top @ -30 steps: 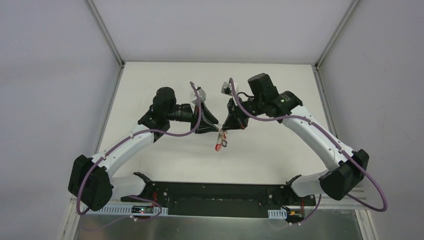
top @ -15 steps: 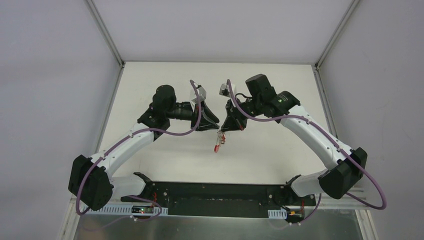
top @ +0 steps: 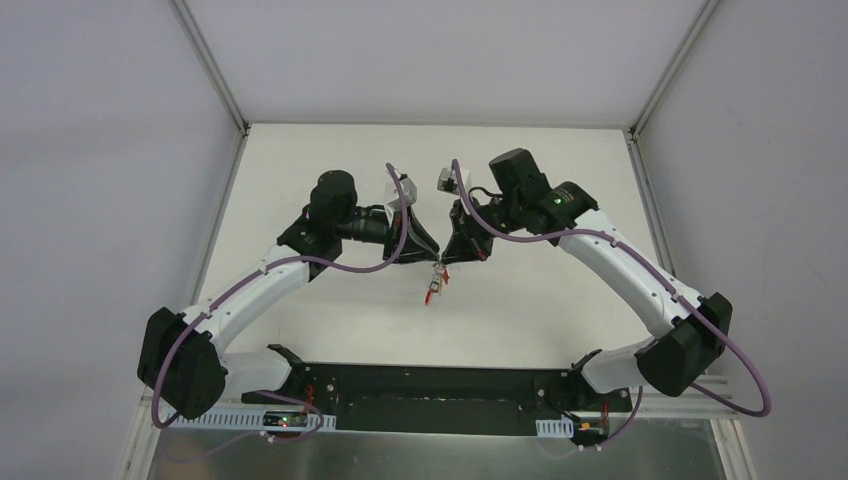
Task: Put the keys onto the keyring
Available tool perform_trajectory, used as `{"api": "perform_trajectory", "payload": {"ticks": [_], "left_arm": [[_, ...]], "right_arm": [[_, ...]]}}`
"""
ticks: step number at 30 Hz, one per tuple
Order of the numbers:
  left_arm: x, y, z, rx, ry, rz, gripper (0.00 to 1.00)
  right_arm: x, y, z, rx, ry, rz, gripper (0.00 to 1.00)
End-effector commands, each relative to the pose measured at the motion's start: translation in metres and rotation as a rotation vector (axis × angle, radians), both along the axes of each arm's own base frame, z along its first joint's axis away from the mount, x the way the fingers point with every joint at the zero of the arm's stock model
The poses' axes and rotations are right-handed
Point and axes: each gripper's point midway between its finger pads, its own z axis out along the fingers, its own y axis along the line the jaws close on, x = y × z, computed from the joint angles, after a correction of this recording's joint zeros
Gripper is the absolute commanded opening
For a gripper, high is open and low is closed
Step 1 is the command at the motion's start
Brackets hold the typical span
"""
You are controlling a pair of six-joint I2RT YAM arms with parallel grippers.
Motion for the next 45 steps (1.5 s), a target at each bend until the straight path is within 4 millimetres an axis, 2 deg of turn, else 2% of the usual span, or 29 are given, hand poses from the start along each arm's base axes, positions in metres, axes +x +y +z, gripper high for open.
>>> {"api": "perform_trajectory", "payload": {"ticks": [1,11,15,18,28,37,45], "left_arm": [[0.000,-0.006,0.019,-0.028,-0.060,-0.031,0.25],[-0.001,-0.008,0.017,-0.028,-0.050,-0.040,0.15],[-0.003,-0.008,0.017,-0.028,-0.044,-0.044,0.00],[-0.002,-0.007,0.020,-0.033,-0.028,-0.026,0.00],[0.000,-0.009,0.052,-0.189,0.041,-0.003,0.00],[0.000,-0.009,0.056,-0.215,0.051,-0.004,0.00],[0.000,-0.008,0.060,-0.232,0.050,-0.004,0.00]], "right_arm": [[-0.002,0.007,0.017,0.053,-0.028,0.035,0.00],[-0.002,0.007,0.017,0.058,-0.030,0.034,0.00],[-0.001,0.007,0.020,0.064,-0.041,0.025,0.00],[0.000,0.007,0.022,0.074,-0.060,0.013,0.00],[0.005,-0.007,0.029,0.135,-0.076,-0.038,0.15],[0.004,-0.015,0.034,0.168,-0.077,-0.046,0.23],[0.004,-0.018,0.035,0.178,-0.068,-0.046,0.21]]}}
